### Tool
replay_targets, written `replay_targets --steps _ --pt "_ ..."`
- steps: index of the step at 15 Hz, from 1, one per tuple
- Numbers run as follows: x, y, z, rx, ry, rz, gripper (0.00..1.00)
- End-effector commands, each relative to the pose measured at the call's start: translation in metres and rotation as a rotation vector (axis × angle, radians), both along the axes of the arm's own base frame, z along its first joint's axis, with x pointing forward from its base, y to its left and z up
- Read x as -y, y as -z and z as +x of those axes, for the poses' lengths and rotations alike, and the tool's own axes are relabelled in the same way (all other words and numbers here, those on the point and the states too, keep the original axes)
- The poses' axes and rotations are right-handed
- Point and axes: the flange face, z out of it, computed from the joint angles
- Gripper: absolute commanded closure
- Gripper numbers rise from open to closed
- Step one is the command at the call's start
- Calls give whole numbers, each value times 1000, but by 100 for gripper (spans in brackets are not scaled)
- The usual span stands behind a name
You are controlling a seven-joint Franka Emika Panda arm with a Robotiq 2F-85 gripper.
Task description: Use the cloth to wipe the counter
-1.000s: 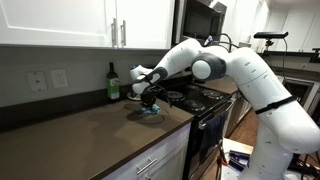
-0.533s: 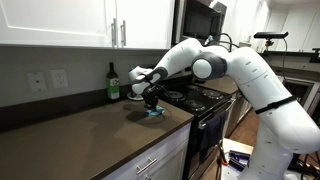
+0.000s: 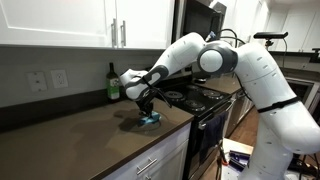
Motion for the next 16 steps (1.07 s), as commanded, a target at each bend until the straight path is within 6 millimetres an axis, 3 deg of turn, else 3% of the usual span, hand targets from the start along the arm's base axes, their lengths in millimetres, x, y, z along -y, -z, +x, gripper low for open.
replay_targets --steps 1,9,16 --pt "-45 17 -15 -20 -104 84 97" --pt "-112 3 -14 71 -308 202 97" --pt "-147 -12 -15 93 -410 252 97"
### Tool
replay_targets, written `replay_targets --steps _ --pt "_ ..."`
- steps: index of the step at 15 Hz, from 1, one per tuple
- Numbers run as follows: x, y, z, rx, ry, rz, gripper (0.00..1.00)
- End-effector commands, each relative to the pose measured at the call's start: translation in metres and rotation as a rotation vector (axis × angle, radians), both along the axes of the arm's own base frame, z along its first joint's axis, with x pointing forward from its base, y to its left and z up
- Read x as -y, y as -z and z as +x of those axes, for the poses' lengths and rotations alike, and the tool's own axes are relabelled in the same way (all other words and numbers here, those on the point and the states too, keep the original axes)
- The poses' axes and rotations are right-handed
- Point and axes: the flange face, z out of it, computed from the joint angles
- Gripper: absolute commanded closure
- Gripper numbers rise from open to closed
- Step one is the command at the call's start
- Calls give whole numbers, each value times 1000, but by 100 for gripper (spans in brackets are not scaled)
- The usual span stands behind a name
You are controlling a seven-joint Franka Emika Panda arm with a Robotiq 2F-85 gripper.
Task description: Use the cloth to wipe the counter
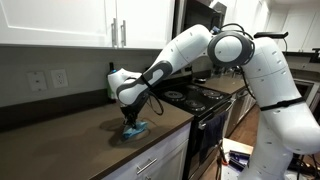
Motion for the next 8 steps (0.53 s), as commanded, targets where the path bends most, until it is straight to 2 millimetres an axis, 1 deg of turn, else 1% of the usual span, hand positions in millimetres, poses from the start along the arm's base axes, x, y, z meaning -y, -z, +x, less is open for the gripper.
replay_targets --steps 1,3,4,5,8 --pt "-16 1 -9 -18 -46 44 96" --pt "-22 -4 -9 -22 -53 41 96" --pt "-24 -7 -10 -19 -57 37 71" --pt "-27 -8 -10 -17 -59 36 70" --pt "-33 -17 -12 -16 -66 27 53"
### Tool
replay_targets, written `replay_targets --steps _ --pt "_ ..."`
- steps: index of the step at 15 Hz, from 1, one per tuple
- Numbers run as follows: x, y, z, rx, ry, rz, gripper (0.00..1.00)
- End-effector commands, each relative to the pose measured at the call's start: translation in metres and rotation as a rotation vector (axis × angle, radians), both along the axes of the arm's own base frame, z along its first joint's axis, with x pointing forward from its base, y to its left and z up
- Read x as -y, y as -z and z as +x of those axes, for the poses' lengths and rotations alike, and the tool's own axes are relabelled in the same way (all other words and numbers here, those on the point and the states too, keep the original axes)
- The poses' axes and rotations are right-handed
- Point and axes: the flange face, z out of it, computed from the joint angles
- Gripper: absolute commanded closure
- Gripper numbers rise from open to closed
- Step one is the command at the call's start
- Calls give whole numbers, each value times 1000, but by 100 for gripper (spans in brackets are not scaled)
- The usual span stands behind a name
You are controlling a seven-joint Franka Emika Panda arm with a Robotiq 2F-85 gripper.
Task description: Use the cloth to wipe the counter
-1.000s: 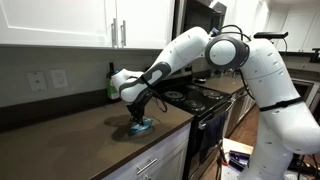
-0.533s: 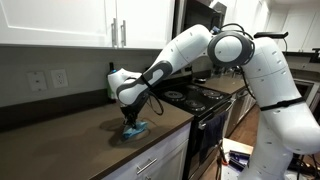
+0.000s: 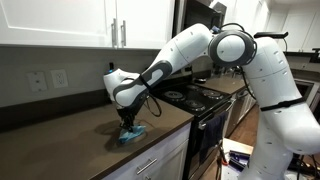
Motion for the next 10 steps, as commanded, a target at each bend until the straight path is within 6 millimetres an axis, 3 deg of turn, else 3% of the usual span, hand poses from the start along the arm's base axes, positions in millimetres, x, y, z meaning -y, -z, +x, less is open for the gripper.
replay_targets --steps 1,7,10 --pt "-8 -17 -9 -15 -21 13 45" --pt "-13 -53 -11 15 -35 15 6" --pt "-10 -80 -10 71 -49 57 0"
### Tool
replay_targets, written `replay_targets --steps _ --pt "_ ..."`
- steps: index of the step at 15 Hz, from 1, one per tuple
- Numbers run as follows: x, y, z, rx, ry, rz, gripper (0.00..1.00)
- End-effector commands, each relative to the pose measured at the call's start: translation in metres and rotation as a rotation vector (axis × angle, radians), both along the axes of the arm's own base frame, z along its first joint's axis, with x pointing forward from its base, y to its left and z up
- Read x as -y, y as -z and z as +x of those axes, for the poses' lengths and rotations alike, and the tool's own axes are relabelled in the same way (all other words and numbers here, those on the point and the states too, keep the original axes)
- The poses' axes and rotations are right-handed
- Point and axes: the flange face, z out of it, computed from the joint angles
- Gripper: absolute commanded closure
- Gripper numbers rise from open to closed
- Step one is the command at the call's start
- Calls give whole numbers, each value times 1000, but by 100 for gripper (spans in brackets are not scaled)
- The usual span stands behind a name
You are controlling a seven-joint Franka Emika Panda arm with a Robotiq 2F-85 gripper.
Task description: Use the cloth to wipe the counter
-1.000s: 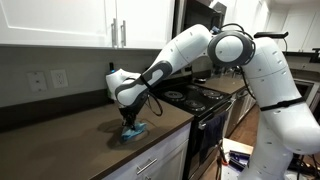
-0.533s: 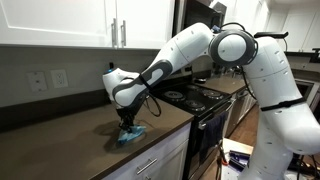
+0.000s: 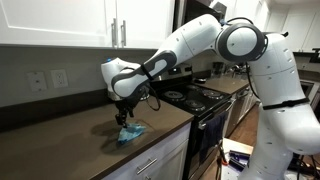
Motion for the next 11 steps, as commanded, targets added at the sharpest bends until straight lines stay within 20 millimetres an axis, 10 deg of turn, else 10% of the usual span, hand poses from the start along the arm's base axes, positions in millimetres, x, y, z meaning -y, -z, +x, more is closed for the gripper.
replay_targets --steps 1,11 --pt "5 -38 -8 47 -33 69 0" --pt "12 -84 -11 137 -16 126 0"
